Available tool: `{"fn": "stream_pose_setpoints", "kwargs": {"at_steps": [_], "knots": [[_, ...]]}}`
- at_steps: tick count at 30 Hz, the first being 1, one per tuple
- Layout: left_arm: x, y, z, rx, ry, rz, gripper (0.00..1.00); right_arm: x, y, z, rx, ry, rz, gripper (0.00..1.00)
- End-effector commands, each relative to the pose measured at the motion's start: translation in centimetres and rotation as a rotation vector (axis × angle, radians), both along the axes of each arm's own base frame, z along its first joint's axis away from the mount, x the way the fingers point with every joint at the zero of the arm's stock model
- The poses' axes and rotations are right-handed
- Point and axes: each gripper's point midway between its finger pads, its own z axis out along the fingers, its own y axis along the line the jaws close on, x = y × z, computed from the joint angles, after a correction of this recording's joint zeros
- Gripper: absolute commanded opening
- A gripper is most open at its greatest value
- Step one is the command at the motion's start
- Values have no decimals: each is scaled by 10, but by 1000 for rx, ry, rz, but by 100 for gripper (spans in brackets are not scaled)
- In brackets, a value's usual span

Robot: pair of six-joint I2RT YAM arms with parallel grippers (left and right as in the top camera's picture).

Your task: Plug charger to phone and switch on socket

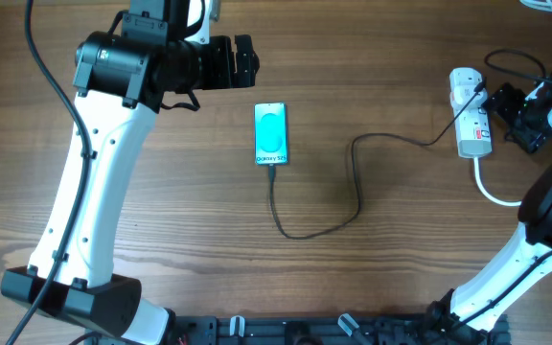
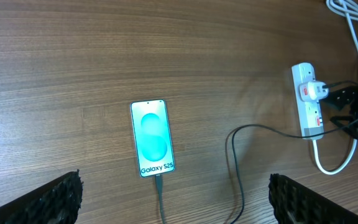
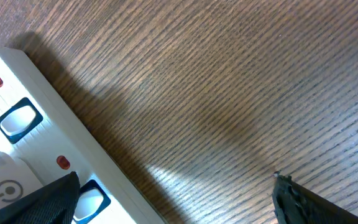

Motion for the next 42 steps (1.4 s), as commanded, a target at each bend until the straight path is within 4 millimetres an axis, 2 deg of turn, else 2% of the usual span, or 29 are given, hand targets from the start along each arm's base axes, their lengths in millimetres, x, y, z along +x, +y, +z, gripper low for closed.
{"fn": "stream_pose_setpoints", "kwargs": {"at_steps": [1, 17, 21, 24, 27, 33, 38, 42], "knots": [[2, 2, -4, 7, 6, 3, 100, -14, 24, -21, 82, 64, 37, 100], [2, 2, -4, 7, 6, 3, 100, -21, 31, -22, 118, 92, 36, 100], [2, 2, -4, 7, 6, 3, 100, -33, 33, -19, 135, 136, 1, 100], [2, 2, -4, 7, 6, 3, 100, -47, 25, -10, 86, 194, -66, 100], [2, 2, -4, 7, 6, 3, 100, -58, 21, 12, 45, 211, -96, 100], [2, 2, -4, 7, 6, 3, 100, -75, 32, 86, 13, 138, -93, 100], [2, 2, -4, 7, 6, 3, 100, -91, 54, 155, -45, 29, -39, 100], [2, 2, -4, 7, 6, 3, 100, -111, 87, 207, -101, -107, 20, 100]]}}
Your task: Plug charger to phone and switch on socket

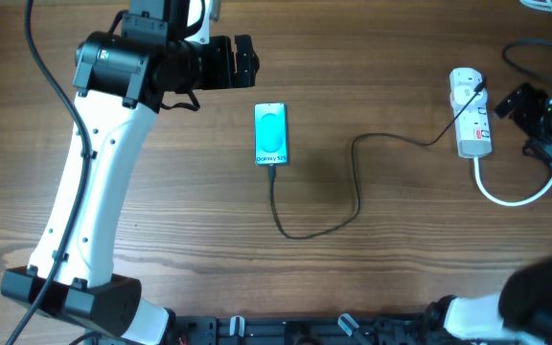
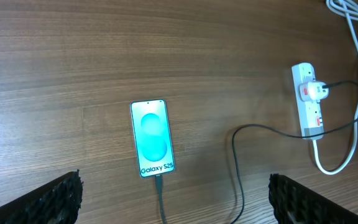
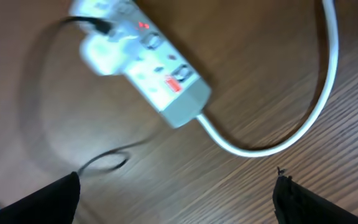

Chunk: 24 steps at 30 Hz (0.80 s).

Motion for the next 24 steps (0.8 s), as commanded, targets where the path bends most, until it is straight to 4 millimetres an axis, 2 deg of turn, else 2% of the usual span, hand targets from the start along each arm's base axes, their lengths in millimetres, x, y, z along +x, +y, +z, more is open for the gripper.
{"fn": "stream_pose_setpoints", "kwargs": {"at_steps": [1, 4, 8, 10, 13, 16, 20, 24], "knots": [[2, 2, -4, 7, 6, 3, 100, -21, 30, 40, -66, -109, 67, 100], [2, 2, -4, 7, 6, 3, 100, -45, 64, 70, -108, -240, 144, 100], [2, 2, -4, 7, 6, 3, 100, -82, 103, 92, -157, -391, 272, 100], [2, 2, -4, 7, 6, 3, 100, -102, 115, 101, -216, -461, 364, 100], [2, 2, -4, 7, 6, 3, 100, -130, 120, 112, -230, -527, 360, 100], [2, 2, -4, 7, 6, 3, 100, -148, 122, 112, -217, -534, 340, 100], [2, 2, -4, 7, 6, 3, 100, -159, 124, 97, -197, -462, 347, 100], [2, 2, -4, 7, 6, 3, 100, -164, 127, 92, -171, -438, 359, 100]]}}
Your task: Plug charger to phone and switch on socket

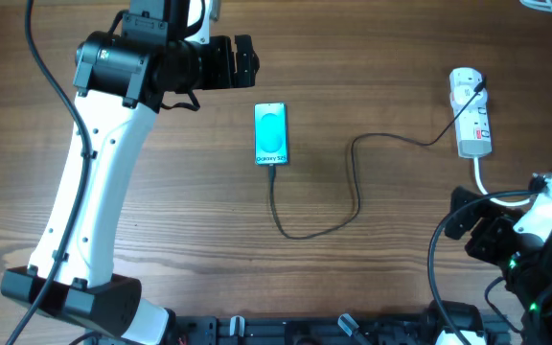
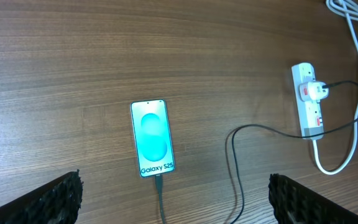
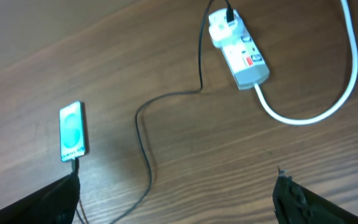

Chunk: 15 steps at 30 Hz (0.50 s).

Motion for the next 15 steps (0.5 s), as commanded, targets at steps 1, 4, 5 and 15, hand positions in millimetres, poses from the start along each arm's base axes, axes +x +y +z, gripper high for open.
{"fn": "stream_pose_setpoints", "kwargs": {"at_steps": [1, 4, 5, 15], "knots": [[2, 2, -4, 7, 6, 3, 100, -2, 2, -4, 1, 16, 12, 100], [2, 2, -4, 7, 6, 3, 100, -2, 2, -4, 1, 17, 12, 100], [2, 2, -4, 7, 6, 3, 100, -2, 2, -4, 1, 18, 12, 100], [2, 2, -4, 7, 6, 3, 100, -6, 2, -9, 3, 41, 14, 100]]}}
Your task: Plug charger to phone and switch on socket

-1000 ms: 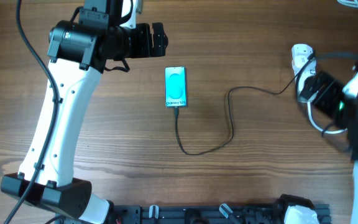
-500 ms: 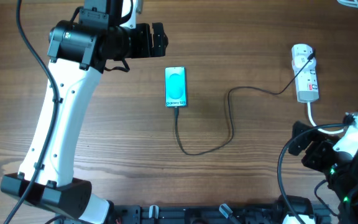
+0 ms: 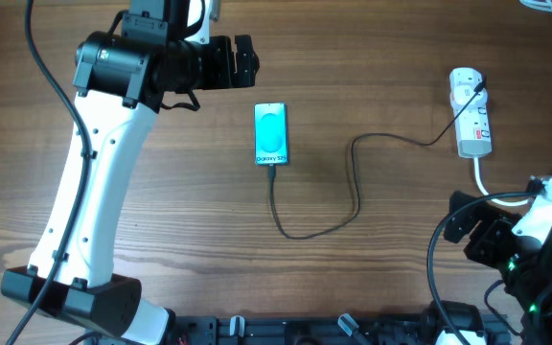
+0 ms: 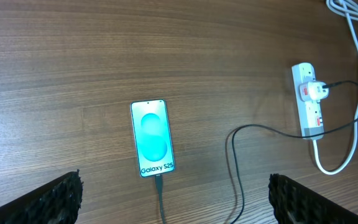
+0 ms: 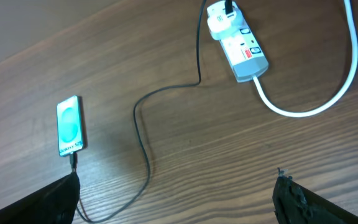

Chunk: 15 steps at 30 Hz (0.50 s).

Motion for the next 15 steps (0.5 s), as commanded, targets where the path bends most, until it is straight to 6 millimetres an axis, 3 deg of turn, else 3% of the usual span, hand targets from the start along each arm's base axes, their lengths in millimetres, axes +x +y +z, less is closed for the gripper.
{"fn": "stream_pose_setpoints", "kwargs": {"at_steps": [1, 10, 15], "knots": [[2, 2, -4, 7, 6, 3, 100, -2, 2, -6, -1, 23, 15, 100], [2, 2, -4, 7, 6, 3, 100, 19, 24, -21, -29, -73, 218, 100], [2, 2, -4, 7, 6, 3, 100, 23, 61, -25, -87, -273, 487, 100]]}}
